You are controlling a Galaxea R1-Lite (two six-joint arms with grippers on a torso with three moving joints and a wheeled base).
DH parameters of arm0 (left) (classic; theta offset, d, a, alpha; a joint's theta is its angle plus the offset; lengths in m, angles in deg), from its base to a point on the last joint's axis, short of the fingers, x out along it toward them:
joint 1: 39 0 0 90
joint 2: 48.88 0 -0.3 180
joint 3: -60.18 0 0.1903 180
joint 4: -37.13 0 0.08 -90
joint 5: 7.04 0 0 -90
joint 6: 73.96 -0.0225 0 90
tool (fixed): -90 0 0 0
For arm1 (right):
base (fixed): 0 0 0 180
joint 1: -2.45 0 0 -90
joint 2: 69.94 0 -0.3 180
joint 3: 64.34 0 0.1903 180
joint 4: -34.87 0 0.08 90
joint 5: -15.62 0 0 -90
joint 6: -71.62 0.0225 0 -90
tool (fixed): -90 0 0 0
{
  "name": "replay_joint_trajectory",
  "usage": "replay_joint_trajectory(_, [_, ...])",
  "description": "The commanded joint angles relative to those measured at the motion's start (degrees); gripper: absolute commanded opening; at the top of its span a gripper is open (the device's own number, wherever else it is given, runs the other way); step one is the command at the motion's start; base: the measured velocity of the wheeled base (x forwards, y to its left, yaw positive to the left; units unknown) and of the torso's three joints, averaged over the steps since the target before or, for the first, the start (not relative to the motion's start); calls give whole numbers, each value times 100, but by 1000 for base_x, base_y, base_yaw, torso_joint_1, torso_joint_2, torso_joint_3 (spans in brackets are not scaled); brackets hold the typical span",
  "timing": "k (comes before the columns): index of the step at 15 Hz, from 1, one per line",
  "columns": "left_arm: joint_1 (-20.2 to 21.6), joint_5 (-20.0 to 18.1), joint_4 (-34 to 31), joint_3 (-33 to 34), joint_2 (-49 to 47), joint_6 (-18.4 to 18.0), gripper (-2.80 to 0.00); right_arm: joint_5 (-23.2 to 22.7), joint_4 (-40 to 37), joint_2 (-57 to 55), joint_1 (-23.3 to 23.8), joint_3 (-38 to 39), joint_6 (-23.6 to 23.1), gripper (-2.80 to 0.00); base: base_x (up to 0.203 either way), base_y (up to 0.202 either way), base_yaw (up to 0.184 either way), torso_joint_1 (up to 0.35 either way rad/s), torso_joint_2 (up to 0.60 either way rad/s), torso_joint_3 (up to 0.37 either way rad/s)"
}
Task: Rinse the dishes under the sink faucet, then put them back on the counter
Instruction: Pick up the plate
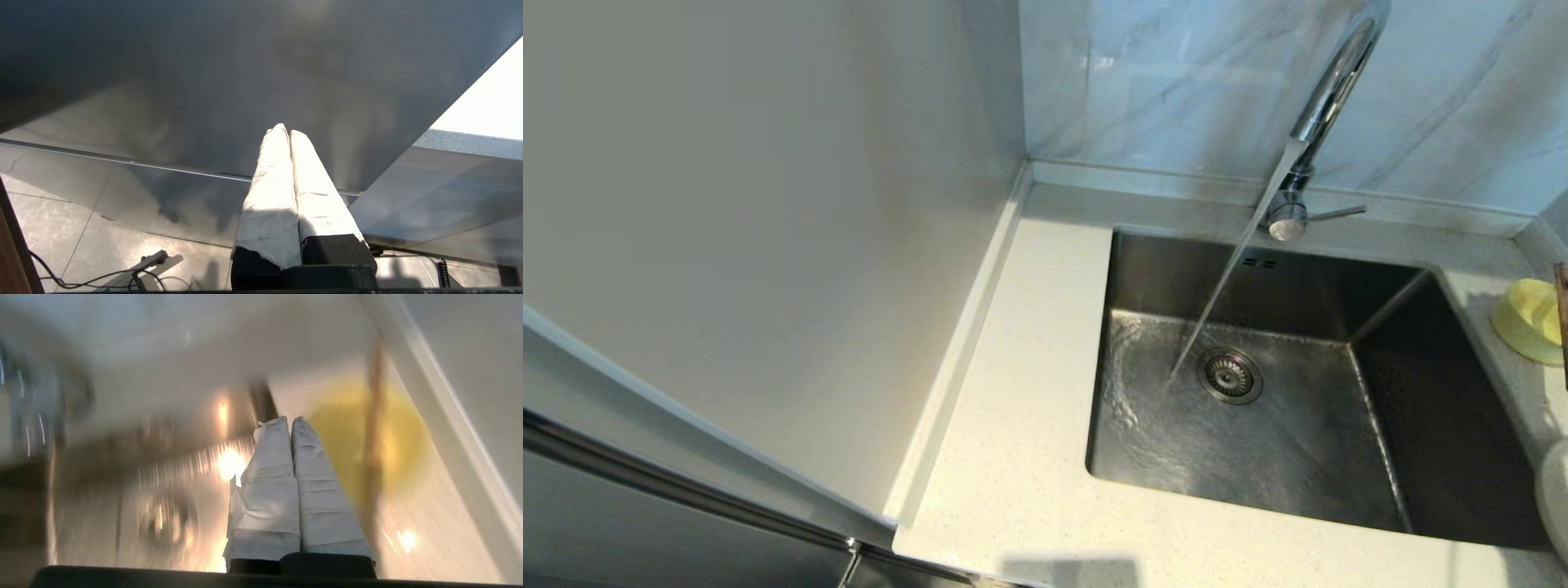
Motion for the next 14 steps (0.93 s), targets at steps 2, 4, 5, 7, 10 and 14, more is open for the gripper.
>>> replay_joint_trajectory(2, [2, 1, 0, 0, 0, 0, -280, -1633, -921, 1080, 824, 906, -471, -280, 0, 0, 0, 0, 0, 0])
replay_joint_trajectory(4, [2, 1, 0, 0, 0, 0, -280, -1785, -1116, 1282, 957, 1548, -761, -280, 0, 0, 0, 0, 0, 0])
replay_joint_trajectory(5, [2, 1, 0, 0, 0, 0, -280, -1813, -1152, 1420, 978, 1872, -899, -280, 0, 0, 0, 0, 0, 0])
replay_joint_trajectory(7, [2, 1, 0, 0, 0, 0, -280, -1832, -1181, 1848, 984, 2455, -1259, -280, 0, 0, 0, 0, 0, 0])
replay_joint_trajectory(10, [2, 1, 0, 0, 0, 0, -280, -1791, -1185, 2434, 985, 3207, -2084, -280, 0, 0, 0, 0, 0, 0])
replay_joint_trajectory(14, [2, 1, 0, 0, 0, 0, -280, -925, -1191, 2549, 976, 3785, -3337, -280, 0, 0, 0, 0, 0, 0])
